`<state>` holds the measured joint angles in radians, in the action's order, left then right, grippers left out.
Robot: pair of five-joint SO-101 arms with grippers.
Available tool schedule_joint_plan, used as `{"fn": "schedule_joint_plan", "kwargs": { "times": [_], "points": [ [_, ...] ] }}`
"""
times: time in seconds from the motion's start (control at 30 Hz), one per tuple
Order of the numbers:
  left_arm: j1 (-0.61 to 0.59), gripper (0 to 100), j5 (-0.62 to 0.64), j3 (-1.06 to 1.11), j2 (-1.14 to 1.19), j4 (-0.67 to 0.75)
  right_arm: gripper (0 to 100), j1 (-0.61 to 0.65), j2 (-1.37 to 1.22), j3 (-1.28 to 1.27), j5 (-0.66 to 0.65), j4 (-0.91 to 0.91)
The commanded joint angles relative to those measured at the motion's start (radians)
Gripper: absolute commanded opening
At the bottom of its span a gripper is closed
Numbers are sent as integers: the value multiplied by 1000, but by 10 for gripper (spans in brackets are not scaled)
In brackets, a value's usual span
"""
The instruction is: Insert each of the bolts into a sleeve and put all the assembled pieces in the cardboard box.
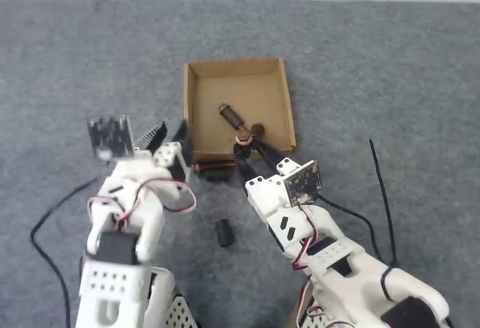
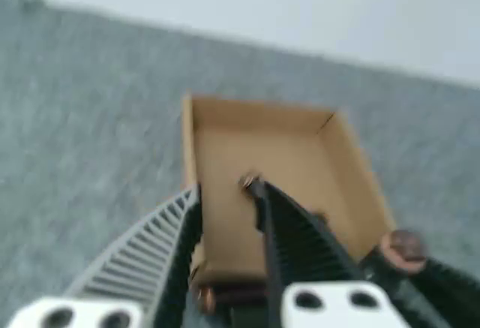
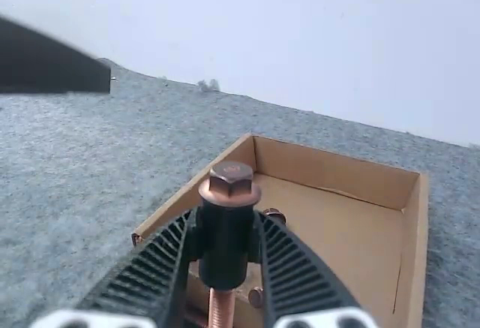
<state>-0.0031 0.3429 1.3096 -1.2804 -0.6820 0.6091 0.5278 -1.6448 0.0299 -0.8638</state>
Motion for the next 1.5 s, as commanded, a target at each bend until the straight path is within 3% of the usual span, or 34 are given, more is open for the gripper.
{"fn": "schedule_joint_plan", "kwargs": {
  "times": [0.0, 0.13, 0.27, 0.4, 0.53, 0.73, 0.97, 1.13, 1.47],
  "points": [
    [-60, 18, -6, -76, 195, 103, 6, -13, 42, -12, -8, -35],
    [-180, 11, -6, -73, 377, 250, 6, -13, 42, -14, -8, -35],
    [-259, 11, -17, -96, 574, 252, 6, -15, 42, -15, -9, -35],
    [-298, 11, -132, -142, 766, 250, 6, -16, 47, -14, -9, -33],
    [-307, 11, -115, -248, 872, 180, 6, -35, 51, -8, -9, -24],
    [-310, 12, -114, -312, 948, 173, 6, -85, 54, 91, -6, 171],
    [-319, 12, -112, -344, 979, 163, 6, -87, 54, 121, -11, 203],
    [-344, 12, -112, -407, 1028, 118, 6, -113, 54, 212, -11, 338],
    [-373, 12, -112, -710, 1307, -38, 6, -154, 53, 393, -9, 601]
  ]
}}
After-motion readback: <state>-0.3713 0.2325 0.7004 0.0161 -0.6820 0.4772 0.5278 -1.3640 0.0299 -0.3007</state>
